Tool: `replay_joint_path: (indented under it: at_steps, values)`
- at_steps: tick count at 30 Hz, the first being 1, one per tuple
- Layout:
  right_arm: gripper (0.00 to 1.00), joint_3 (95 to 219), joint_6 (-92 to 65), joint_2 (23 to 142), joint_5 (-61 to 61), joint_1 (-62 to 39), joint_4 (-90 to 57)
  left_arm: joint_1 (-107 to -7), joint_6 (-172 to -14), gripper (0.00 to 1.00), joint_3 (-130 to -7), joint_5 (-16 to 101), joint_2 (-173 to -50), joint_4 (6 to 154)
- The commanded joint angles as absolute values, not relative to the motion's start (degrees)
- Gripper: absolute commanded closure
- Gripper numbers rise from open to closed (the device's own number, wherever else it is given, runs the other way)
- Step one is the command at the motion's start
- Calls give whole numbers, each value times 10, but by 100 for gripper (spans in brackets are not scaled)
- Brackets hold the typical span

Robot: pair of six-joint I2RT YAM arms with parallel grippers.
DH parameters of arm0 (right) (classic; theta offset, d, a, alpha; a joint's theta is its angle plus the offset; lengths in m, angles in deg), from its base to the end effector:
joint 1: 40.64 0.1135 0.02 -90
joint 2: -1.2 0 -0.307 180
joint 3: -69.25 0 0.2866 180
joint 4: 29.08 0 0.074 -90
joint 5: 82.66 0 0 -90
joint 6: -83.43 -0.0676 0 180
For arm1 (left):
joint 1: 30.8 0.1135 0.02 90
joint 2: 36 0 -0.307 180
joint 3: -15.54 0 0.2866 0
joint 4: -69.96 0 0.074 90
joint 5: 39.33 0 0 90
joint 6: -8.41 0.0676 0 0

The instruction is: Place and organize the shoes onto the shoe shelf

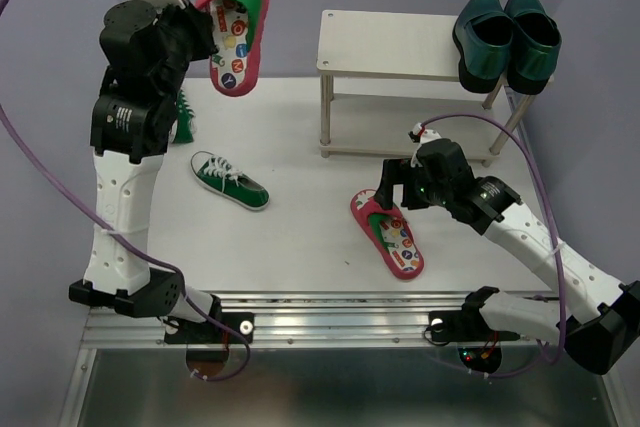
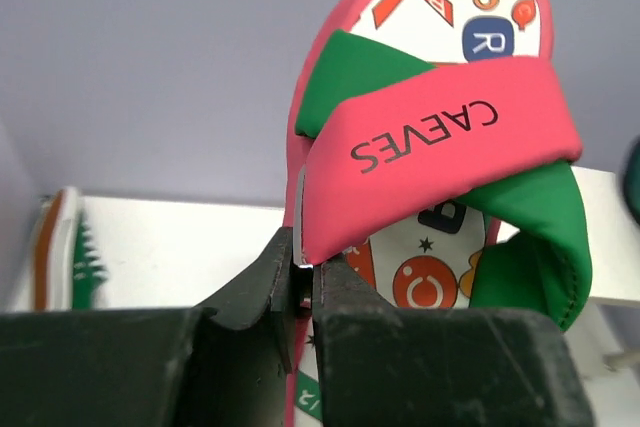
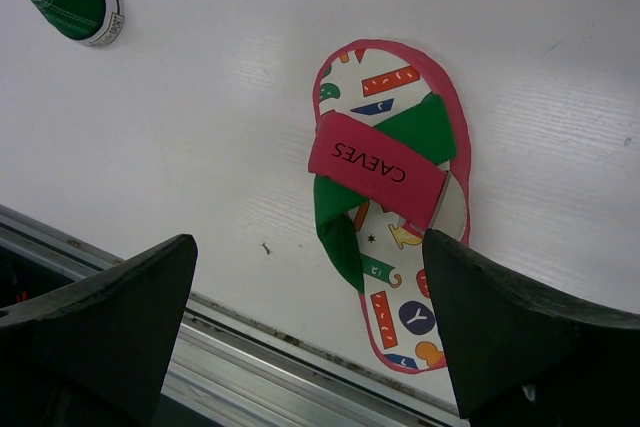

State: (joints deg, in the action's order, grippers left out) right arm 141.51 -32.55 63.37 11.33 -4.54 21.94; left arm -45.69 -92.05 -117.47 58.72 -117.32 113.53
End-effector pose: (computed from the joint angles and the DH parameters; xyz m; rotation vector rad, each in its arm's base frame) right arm 0.2175 0.1527 0.3425 -0.1686 2.3247 0.4790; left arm 0.2835 -0.0656 0.6618 -0.0607 1.4344 -0.2637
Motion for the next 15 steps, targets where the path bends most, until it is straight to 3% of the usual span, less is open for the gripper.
replay_joint_path:
  at_steps: [1, 15]
  values:
    - [0, 1418, -336, 619, 113, -45, 198, -488, -969, 100, -1251, 490, -1223, 1112]
    - [0, 1395, -373, 583, 148, -45, 256, -558, -1110, 100, -1317, 500, -1346, 1020]
